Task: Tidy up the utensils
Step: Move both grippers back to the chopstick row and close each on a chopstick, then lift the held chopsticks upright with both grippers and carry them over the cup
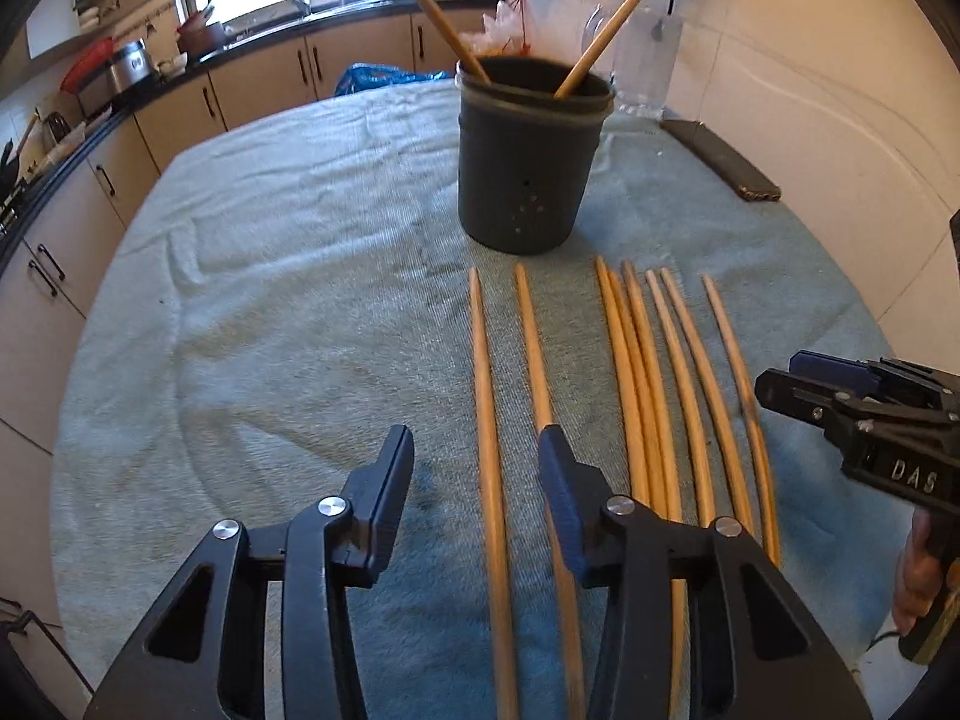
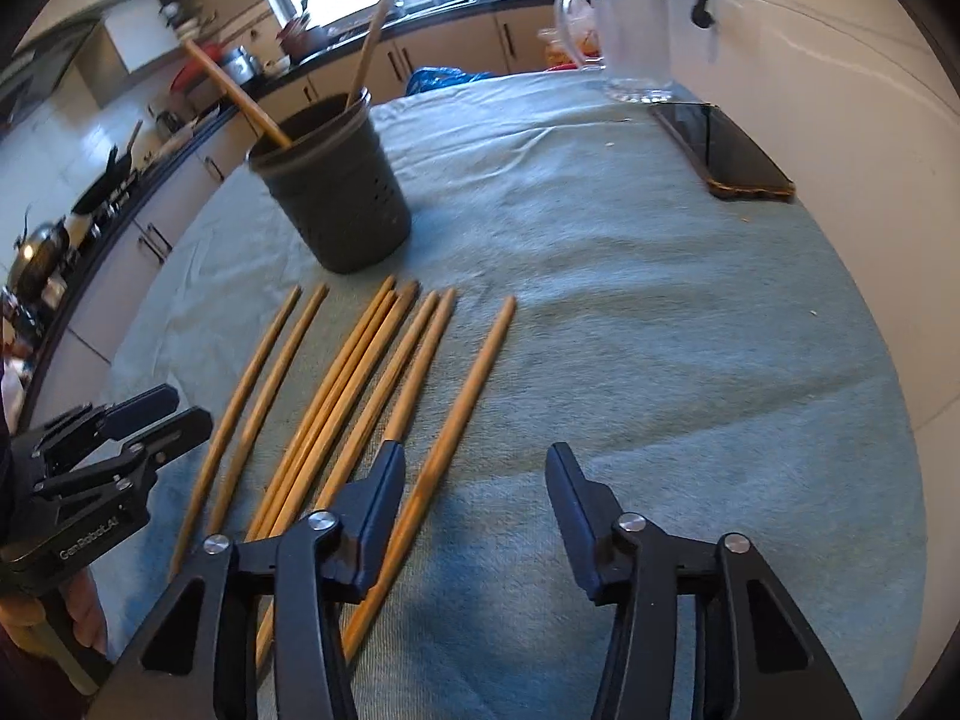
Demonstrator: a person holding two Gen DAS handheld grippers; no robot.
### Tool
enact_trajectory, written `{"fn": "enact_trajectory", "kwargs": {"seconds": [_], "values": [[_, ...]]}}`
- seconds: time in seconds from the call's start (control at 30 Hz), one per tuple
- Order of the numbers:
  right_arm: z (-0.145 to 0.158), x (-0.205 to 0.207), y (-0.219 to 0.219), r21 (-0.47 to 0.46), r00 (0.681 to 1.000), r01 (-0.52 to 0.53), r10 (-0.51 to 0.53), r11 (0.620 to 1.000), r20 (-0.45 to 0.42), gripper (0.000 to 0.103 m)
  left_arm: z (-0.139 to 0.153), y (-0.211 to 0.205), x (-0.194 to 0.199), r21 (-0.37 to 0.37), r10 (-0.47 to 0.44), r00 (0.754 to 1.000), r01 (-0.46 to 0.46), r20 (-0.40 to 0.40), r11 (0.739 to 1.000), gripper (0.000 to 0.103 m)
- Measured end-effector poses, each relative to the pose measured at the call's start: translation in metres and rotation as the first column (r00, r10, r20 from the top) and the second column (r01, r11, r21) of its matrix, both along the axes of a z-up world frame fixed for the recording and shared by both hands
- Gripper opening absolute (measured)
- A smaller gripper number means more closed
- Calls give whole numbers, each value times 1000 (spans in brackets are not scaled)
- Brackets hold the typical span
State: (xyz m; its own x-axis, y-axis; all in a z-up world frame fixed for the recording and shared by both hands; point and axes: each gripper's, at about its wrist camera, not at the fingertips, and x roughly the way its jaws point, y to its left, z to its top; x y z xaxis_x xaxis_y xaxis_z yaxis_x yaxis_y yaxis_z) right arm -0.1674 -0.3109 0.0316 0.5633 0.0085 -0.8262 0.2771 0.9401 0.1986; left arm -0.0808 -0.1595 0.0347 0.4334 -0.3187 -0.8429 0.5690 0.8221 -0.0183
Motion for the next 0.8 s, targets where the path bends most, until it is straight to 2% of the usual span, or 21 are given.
{"fn": "enact_trajectory", "kwargs": {"seconds": [0.1,0.23,0.27,0.33,0.5,0.67,0.8], "values": [[-4,10,4,-36,1000,-2,1,999,-15,44,-7,-6,5,7,-12,1000,13,-28,1000,34],[-11,22,7,-74,999,3,-6,997,-42,36,-14,-13,12,11,-18,998,18,-65,1000,11],[-11,24,8,-91,999,4,-8,996,-43,35,-15,-12,14,6,-6,997,7,-73,1000,8],[-10,28,8,-102,999,4,-9,995,-48,33,-15,-8,17,-19,18,996,-19,-85,1000,7],[-11,31,7,-126,999,4,-11,992,-53,15,-15,9,27,-108,79,981,-99,-175,989,7],[-11,26,-5,-78,999,-5,1,997,-52,12,-15,25,26,-147,129,960,-169,-251,975,7],[-11,12,-9,-73,997,-44,39,996,-71,11,-16,36,15,-144,147,951,-191,-272,971,7]]}}
